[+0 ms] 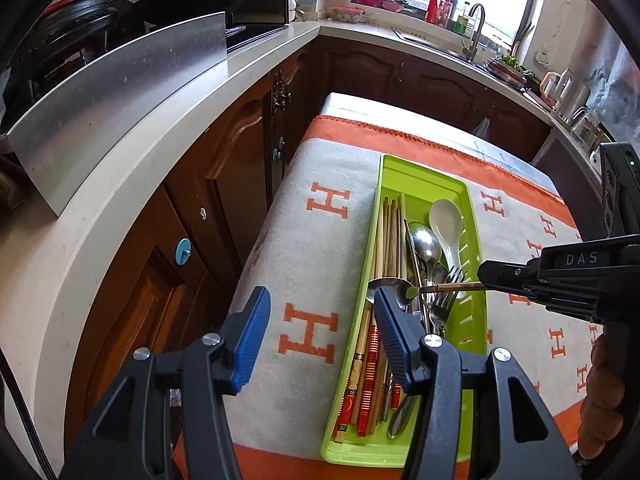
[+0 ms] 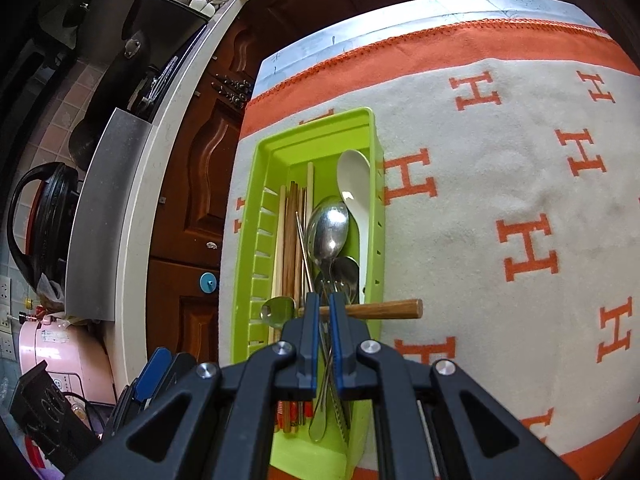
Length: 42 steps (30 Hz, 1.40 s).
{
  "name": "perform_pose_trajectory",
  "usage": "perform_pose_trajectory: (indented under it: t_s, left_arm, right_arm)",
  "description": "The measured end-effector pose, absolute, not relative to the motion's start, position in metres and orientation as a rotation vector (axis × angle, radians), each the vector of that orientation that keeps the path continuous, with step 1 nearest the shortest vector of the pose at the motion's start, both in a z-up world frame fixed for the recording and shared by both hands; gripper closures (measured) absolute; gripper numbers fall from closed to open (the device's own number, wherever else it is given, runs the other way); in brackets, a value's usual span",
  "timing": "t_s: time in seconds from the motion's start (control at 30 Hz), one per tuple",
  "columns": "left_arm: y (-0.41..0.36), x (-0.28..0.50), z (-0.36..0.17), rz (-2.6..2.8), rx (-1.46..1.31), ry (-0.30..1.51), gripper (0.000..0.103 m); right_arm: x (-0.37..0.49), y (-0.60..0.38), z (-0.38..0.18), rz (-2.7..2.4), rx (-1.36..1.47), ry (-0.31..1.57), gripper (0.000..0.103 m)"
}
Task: Organize utensils
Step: 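Drop the fork into the green tray with the left tool while the right tool places the wooden-handled spoon there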
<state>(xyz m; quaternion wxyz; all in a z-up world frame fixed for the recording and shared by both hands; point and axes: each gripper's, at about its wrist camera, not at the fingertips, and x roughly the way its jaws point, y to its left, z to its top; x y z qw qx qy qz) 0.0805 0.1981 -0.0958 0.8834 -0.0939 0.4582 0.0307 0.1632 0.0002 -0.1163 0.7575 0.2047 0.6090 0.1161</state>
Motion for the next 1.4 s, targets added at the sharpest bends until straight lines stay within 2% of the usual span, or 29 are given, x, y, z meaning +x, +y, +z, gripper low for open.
perform_pose_trajectory:
  t_s: [0.27,0.43,0.57,0.93,1.4]
  left_arm:
    - [0.191,0.08,-0.099,0.045,-0.188,0.965,0.05]
    - [0.19,0.081,-0.1,0.043,-0.19,0.966,0.05]
    - [0.19,0.082,-0.101,0.045,-0.197,0.972,0.05]
    - [0.188,0.087,-0.104,0.034,-0.201,0.983,0.05]
    - [0.189,0.091,-0.107,0.039,-0.205,0.989,0.05]
  right_arm:
    - [0.166,-0.002,-0.128,0.229,0.454,1.369,0.092]
    - [0.176,-0.005,-0.116,0.207,0.431,1.208,0.092]
    - [0.181,-0.005,-0.107,0.216,0.408,1.135,0.084]
    - [0.179,-0.002,-0.121,0.269,0.402,1.293,0.083]
    - [0.201,0.004,-0.133,0.245,0.413,1.262,0.083]
